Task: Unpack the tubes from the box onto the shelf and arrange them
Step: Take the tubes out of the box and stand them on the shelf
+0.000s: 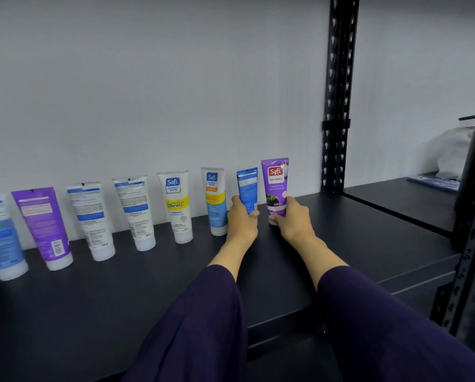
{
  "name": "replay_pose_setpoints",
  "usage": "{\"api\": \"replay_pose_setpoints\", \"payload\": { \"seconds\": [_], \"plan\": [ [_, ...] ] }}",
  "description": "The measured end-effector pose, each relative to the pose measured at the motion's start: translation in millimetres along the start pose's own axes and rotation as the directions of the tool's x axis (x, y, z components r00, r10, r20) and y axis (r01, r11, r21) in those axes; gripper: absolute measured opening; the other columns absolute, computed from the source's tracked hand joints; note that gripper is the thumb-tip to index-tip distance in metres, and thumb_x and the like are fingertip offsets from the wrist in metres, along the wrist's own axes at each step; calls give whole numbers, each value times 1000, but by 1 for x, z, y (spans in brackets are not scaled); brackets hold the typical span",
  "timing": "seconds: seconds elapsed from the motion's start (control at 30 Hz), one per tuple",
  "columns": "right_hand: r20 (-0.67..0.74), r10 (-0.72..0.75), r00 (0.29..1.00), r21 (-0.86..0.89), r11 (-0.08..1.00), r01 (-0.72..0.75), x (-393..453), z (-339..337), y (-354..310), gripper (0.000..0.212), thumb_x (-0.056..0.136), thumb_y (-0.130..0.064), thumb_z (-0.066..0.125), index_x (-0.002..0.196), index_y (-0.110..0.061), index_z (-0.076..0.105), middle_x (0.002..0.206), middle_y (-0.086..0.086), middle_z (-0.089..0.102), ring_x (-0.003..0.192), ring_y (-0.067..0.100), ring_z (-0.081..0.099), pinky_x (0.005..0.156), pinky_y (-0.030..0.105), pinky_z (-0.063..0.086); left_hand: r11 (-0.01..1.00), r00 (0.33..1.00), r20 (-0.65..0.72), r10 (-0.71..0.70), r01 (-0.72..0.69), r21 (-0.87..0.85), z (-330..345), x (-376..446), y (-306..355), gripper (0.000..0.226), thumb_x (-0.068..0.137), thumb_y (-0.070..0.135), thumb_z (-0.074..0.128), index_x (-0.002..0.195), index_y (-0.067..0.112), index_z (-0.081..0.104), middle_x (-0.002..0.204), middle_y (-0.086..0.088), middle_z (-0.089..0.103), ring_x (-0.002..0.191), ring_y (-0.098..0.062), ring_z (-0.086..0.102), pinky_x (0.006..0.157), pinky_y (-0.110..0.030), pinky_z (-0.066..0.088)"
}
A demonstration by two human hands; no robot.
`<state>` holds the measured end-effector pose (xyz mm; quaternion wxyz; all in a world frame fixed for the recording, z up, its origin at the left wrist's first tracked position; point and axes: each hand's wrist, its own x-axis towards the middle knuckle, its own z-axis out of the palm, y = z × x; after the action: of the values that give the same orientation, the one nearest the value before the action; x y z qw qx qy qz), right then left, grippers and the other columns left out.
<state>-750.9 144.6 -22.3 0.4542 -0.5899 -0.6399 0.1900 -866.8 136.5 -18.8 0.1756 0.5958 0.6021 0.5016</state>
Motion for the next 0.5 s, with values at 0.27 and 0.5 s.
{"api": "replay_pose_setpoints", "payload": {
  "seconds": [0.27, 0.5],
  "plan": [
    [-14, 61, 998, -52, 997, -62, -10, -4, -2, 51, 86, -20, 69, 127, -5, 42, 127, 16, 53, 117, 27, 53, 88, 35, 48, 997, 997, 8, -71, 70, 44, -1, -10, -1, 54, 91, 1, 57, 137, 5, 30, 136, -13, 44, 127, -23, 46, 101, -34, 44],
    [-113, -87, 990, -265, 963, 55, -69, -30, -16, 38, 91, -9, 56, 127, -3, 44, 125, 17, 50, 112, 30, 52, 86, 37, 45, 980, 998, 23, -62, 57, 192, -19, -69, 20, 45, 95, 12, 51, 135, 5, 32, 132, -13, 41, 117, -28, 51, 92, -36, 45]
  ]
}}
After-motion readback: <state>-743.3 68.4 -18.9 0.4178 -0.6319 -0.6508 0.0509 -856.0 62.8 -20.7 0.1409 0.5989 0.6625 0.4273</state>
